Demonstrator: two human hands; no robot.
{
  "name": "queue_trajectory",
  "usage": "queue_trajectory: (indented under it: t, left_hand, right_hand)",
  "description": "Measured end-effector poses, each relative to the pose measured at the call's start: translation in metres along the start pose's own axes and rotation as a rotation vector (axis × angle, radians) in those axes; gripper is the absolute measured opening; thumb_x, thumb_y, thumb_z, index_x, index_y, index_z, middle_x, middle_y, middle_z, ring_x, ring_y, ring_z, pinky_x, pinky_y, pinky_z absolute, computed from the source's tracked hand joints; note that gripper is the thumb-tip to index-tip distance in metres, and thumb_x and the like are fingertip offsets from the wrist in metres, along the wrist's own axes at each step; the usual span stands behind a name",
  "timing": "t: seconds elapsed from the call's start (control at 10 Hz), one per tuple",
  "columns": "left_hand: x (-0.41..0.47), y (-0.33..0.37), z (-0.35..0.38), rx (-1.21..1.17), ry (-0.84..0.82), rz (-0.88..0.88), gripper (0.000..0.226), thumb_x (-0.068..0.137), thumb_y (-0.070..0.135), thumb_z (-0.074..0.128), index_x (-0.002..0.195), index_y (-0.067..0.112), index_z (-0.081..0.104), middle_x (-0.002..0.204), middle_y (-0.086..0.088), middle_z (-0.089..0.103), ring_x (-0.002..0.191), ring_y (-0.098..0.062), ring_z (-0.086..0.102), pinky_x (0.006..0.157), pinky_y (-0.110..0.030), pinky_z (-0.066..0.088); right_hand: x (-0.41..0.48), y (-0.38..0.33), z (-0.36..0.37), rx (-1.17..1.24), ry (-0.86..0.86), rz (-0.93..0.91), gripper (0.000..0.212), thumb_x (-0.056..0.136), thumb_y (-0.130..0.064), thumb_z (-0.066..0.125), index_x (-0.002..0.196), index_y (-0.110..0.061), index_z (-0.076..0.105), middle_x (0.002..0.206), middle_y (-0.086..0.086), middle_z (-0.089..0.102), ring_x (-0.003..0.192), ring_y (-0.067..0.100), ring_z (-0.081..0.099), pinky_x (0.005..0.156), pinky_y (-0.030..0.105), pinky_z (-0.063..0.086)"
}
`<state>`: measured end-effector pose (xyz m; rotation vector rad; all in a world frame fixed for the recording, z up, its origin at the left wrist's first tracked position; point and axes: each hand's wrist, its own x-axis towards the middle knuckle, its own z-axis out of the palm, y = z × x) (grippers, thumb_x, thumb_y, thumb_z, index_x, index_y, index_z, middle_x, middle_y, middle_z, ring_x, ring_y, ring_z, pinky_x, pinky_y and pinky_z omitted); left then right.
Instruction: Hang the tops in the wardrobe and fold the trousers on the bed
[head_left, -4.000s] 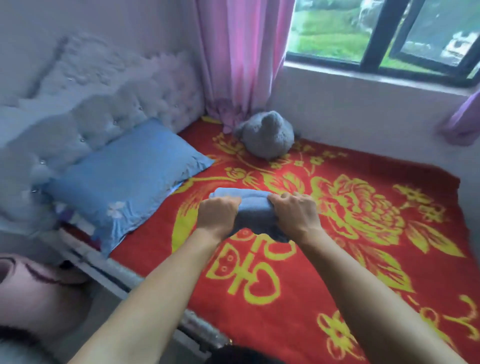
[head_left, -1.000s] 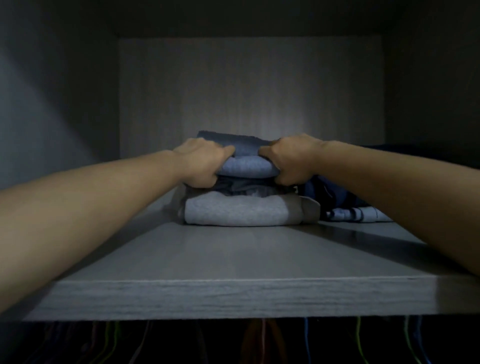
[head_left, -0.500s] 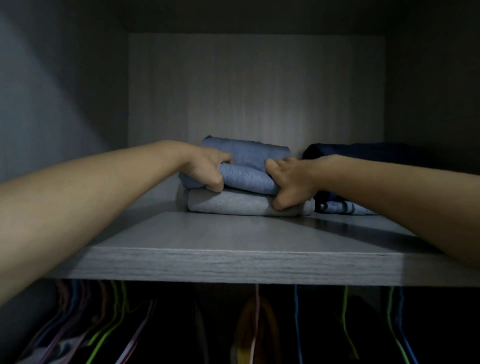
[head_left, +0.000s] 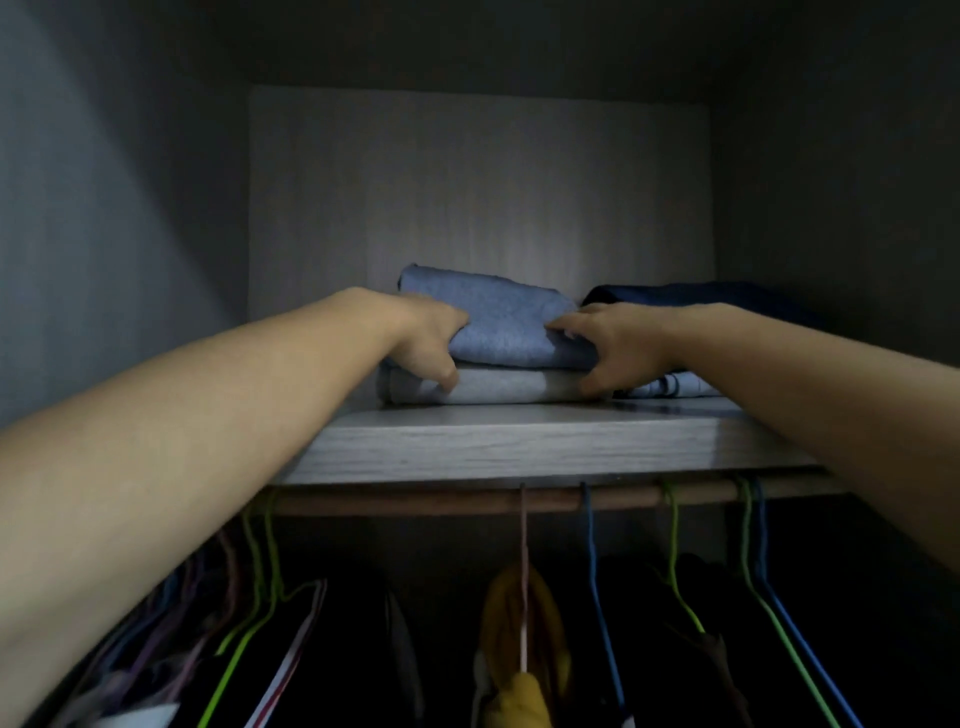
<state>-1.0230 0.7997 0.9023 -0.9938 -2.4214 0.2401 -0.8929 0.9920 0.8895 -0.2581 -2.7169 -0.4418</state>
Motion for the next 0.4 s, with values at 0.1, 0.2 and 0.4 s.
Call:
queue_trajectory:
  t: [0.1,0.2,0.4]
  left_hand:
    - [0.0,0.002,-0.003,0.011,-0.015,-0.011,0.063,0.076,0.046,0.07,0.13,0.023,0.047,0.128,-0.006,0.056,0.105,-0.026,0.054,0.094,-0.039,0.048]
    - [-0.002,0.002,-0.007,0.021,-0.039,-0.011,0.06,0.08,0.046,0.066,0.132,0.022,0.047,0.132,-0.007,0.055,0.112,-0.028,0.054,0.098,-0.043,0.047]
    - [-0.056,0.016,-0.022,-0.013,0.204,-0.022,0.051,0.091,0.045,0.051,0.137,0.023,0.05,0.138,-0.011,0.054,0.121,-0.032,0.053,0.089,-0.035,0.045]
  right_hand:
    - [-0.012,-0.008,-0.006,0.05,0.076,0.021,0.06,0.09,-0.031,0.062,0.146,-0.027,0.041,0.137,0.009,0.052,0.118,0.027,0.053,0.099,0.041,0.046]
    - [-0.029,-0.01,-0.008,0.022,0.16,0.056,0.043,0.089,-0.03,0.06,0.131,-0.021,0.058,0.127,0.009,0.059,0.108,0.027,0.058,0.094,0.044,0.05]
    - [-0.089,-0.007,-0.012,0.008,0.4,0.151,0.041,0.092,-0.043,0.056,0.13,-0.03,0.058,0.125,0.008,0.058,0.108,0.029,0.058,0.082,0.042,0.052]
